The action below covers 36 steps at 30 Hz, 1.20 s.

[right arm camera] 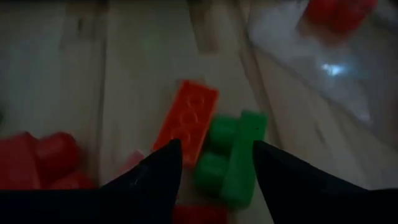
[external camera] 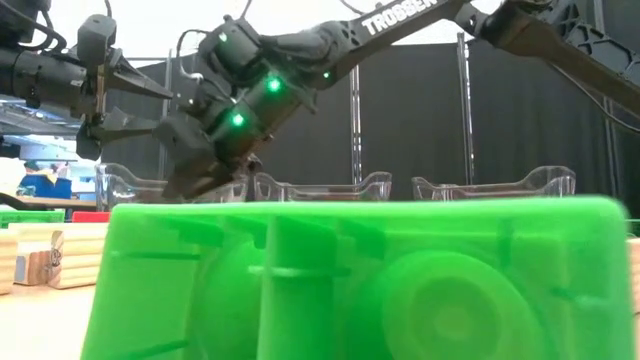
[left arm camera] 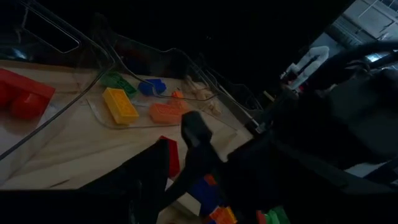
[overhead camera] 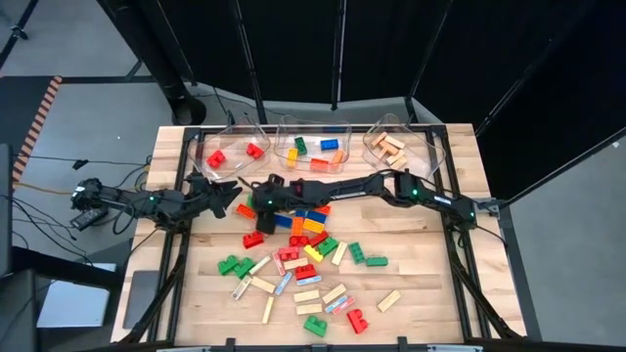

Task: Sort blocks by size
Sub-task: Put the small green game piece into the left transparent bin

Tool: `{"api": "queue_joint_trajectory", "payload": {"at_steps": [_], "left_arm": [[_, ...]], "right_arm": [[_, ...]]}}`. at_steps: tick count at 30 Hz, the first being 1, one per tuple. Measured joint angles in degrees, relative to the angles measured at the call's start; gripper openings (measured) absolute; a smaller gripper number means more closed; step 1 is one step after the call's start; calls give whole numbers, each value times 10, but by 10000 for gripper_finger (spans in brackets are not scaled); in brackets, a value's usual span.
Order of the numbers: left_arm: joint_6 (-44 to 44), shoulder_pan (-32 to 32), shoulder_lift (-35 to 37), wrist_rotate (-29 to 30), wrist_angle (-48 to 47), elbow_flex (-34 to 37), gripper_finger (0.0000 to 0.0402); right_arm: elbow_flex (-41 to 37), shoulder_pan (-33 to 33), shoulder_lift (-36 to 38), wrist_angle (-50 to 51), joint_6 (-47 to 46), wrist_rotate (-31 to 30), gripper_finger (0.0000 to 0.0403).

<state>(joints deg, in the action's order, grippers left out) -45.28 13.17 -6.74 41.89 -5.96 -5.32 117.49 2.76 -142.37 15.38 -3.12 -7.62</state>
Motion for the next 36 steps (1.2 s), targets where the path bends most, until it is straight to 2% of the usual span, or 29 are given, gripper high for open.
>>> {"api": "queue_joint_trajectory", "payload": {"at_steps": [7, 9, 12, 16, 20, 26, 29, 36], "left_arm": [[0, 0, 0, 0, 0, 0, 269], [0, 0, 0, 0, 0, 0, 269], [0, 0, 0, -6, 0, 0, 269], [0, 0, 0, -9, 0, 0, 269], [0, 0, 0, -10, 0, 0, 269], [-1, 0, 0, -10, 0, 0, 269], [-1, 0, 0, -10, 0, 0, 269], [-2, 0, 0, -10, 2, 0, 269]], "right_arm": [[33, 5, 0, 1, 3, 0, 220], [33, 13, -8, 19, -30, 25, 229], [30, 27, -13, 51, -74, 60, 257], [32, 35, -10, 22, -35, 33, 301], [32, 38, -10, 12, -60, 33, 323], [33, 30, -22, -4, -33, 17, 311], [32, 26, -43, -6, -59, 31, 302], [33, 25, -56, 23, -78, 21, 276]]}}
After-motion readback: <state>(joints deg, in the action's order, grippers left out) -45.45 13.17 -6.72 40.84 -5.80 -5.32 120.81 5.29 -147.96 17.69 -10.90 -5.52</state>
